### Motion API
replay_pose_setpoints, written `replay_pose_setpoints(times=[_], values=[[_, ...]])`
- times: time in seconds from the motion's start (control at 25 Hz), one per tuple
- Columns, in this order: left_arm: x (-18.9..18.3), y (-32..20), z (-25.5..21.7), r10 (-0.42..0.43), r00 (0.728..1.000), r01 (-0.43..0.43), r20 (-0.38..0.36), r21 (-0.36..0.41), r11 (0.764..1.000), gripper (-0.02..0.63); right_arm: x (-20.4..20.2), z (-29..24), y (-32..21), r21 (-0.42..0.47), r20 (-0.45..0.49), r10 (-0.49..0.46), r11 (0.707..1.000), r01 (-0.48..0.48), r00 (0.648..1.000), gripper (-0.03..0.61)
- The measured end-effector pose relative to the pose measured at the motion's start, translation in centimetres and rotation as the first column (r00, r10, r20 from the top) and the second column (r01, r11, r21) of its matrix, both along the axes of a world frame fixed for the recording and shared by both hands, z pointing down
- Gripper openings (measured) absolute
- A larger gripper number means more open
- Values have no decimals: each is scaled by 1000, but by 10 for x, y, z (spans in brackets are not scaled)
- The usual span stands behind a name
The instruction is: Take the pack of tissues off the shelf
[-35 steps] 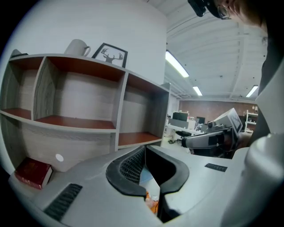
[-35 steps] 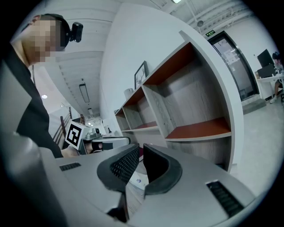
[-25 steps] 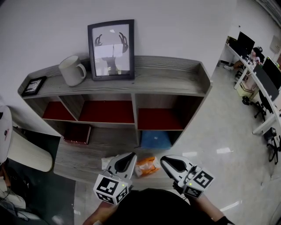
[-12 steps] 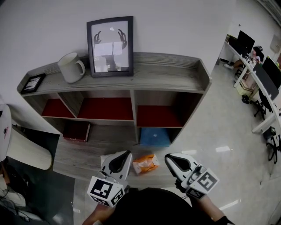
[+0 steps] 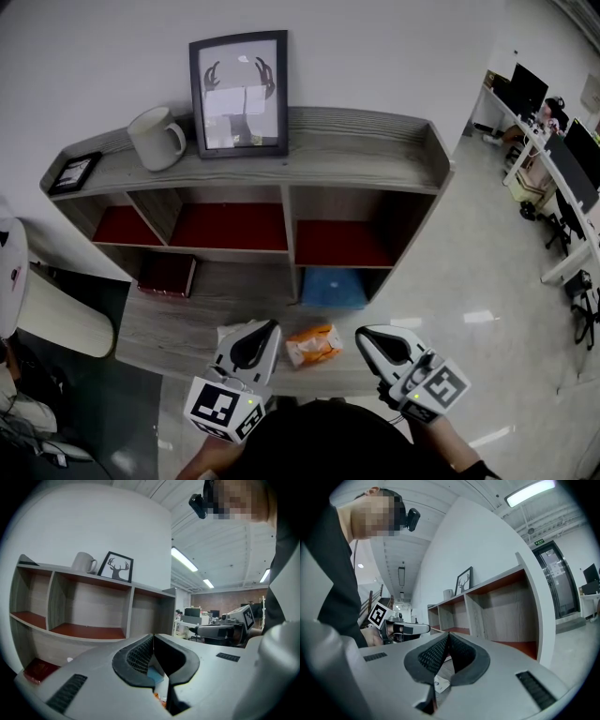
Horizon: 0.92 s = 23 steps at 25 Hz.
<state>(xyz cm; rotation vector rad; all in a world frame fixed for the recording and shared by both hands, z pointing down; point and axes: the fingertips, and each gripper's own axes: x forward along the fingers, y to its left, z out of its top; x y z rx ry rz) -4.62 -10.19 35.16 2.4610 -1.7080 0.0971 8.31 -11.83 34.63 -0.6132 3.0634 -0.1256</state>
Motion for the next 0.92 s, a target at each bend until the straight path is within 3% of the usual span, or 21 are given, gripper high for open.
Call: replay_pose_setpoints(times=[0.92], values=[[-2,11,15,10,1000,-10,2,-42,999,17,-5,12,9,-30,-6,9,1000,-9,1000,17]])
